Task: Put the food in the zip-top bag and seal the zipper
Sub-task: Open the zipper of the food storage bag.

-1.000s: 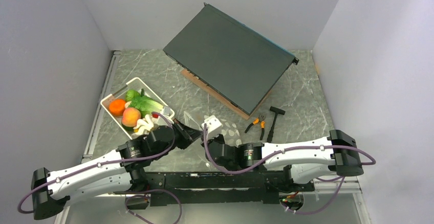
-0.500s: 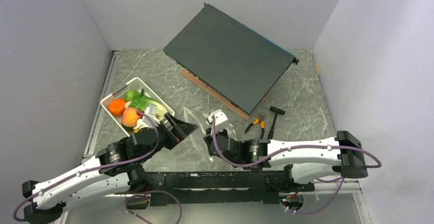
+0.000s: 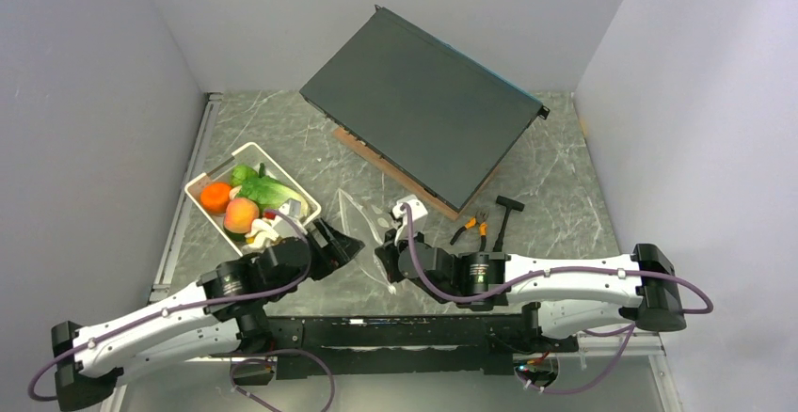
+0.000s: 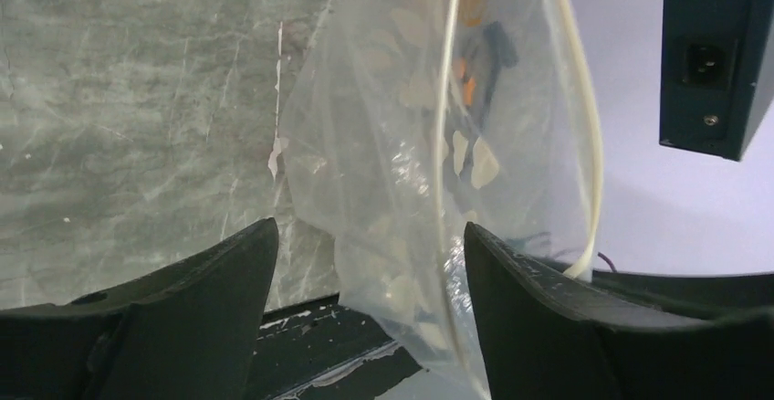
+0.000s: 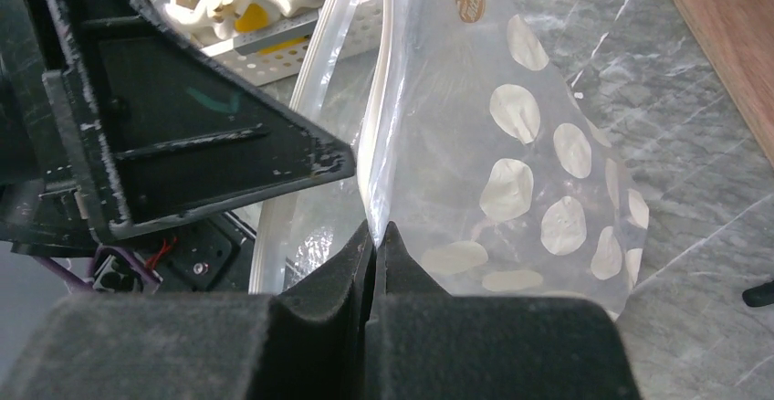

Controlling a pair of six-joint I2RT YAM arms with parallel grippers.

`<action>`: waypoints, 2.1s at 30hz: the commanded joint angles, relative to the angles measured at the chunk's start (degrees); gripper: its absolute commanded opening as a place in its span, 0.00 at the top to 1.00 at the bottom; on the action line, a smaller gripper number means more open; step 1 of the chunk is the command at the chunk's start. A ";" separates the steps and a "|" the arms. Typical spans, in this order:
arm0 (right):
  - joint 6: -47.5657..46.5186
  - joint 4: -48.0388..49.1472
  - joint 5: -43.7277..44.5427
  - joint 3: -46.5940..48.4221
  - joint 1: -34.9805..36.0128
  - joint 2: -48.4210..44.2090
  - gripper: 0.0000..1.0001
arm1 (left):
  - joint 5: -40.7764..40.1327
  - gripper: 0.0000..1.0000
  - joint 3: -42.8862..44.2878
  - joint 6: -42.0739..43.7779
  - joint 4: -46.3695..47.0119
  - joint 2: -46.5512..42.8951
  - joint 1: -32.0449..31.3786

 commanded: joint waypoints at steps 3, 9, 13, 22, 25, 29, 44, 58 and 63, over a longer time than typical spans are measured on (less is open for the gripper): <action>-0.45 -1.39 1.23 2.41 -0.17 0.03 1.00 | -2.11 0.37 10.25 4.62 -3.23 9.86 -0.26; -1.45 -14.54 8.05 10.26 -0.12 6.17 0.79 | -1.32 0.85 12.22 6.70 -2.97 13.46 -0.26; -2.37 -20.78 10.95 15.39 -0.04 9.61 0.62 | -0.65 1.00 10.96 6.22 -1.21 12.01 -0.21; -5.68 -31.84 17.39 27.41 0.02 17.56 0.52 | -0.34 1.00 9.44 4.27 1.42 10.09 0.00; -7.68 -31.48 18.74 28.68 0.23 18.89 0.53 | -0.52 1.00 10.51 3.78 -0.35 11.10 0.07; -9.81 -29.83 18.61 29.98 0.23 19.99 0.57 | 0.25 1.00 11.48 3.39 -1.68 12.43 0.30; -10.96 -26.61 16.47 26.53 -1.61 11.99 1.00 | 3.10 1.00 8.09 6.96 -0.56 12.15 1.65; -9.97 -16.05 12.52 15.80 -2.06 3.40 1.00 | 10.49 0.64 8.69 13.37 0.68 6.68 3.08; -9.98 -14.67 11.86 14.76 -2.53 4.51 1.00 | 12.06 0.12 12.70 17.60 -1.14 5.91 3.08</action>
